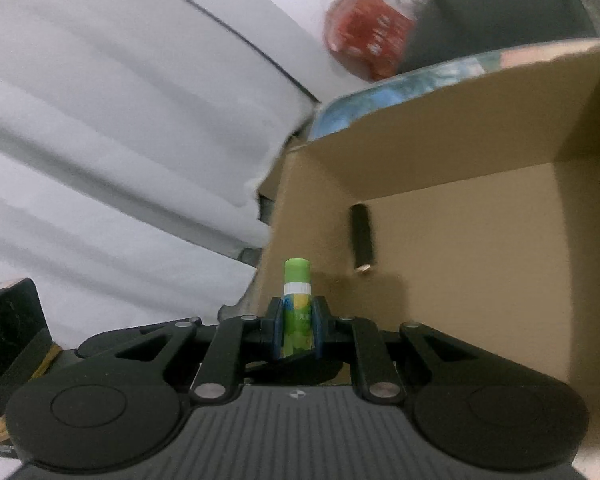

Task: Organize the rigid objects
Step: 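Carry the green battery into the box and open the right gripper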

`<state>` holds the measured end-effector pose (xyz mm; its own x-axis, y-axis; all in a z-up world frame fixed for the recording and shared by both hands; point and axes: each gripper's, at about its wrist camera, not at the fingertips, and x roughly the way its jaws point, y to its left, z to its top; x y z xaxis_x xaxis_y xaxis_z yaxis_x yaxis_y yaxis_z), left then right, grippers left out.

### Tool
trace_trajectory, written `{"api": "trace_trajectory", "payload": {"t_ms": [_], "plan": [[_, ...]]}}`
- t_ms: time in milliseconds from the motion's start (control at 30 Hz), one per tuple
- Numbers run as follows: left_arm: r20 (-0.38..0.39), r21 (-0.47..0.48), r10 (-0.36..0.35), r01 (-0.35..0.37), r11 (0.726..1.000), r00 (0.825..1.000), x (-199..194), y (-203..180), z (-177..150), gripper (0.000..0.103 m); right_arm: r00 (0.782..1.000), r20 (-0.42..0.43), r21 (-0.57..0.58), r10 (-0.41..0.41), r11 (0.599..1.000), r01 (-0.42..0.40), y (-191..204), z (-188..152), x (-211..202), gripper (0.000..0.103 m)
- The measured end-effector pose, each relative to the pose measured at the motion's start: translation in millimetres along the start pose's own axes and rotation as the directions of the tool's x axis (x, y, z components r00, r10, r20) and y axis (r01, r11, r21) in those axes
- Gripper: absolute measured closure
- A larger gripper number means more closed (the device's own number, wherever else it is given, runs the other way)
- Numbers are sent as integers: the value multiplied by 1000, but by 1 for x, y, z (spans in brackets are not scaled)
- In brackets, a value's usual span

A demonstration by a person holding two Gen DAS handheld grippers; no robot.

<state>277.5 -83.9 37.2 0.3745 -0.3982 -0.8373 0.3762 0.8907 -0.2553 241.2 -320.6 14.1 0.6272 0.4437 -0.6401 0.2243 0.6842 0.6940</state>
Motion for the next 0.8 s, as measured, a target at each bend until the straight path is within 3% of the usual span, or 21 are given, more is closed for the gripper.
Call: {"api": "trace_trajectory", "payload": {"t_ms": [167, 433, 600, 800], "plan": [[-44, -32, 65, -67, 997, 997, 28, 11, 17, 69, 997, -71, 84, -18, 996, 24, -29, 38, 37, 87], [7, -29, 99, -98, 995, 995, 10, 4, 19, 66, 990, -81, 40, -117, 992, 121, -29, 66, 67, 86], [71, -25, 100, -98, 995, 993, -25, 0, 8, 66, 992, -35, 1, -124, 992, 124, -17, 66, 52, 85], [153, 1, 62, -63, 998, 986, -77, -12, -26, 65, 997, 44, -21, -61, 998, 62, -6, 47, -8, 85]]}}
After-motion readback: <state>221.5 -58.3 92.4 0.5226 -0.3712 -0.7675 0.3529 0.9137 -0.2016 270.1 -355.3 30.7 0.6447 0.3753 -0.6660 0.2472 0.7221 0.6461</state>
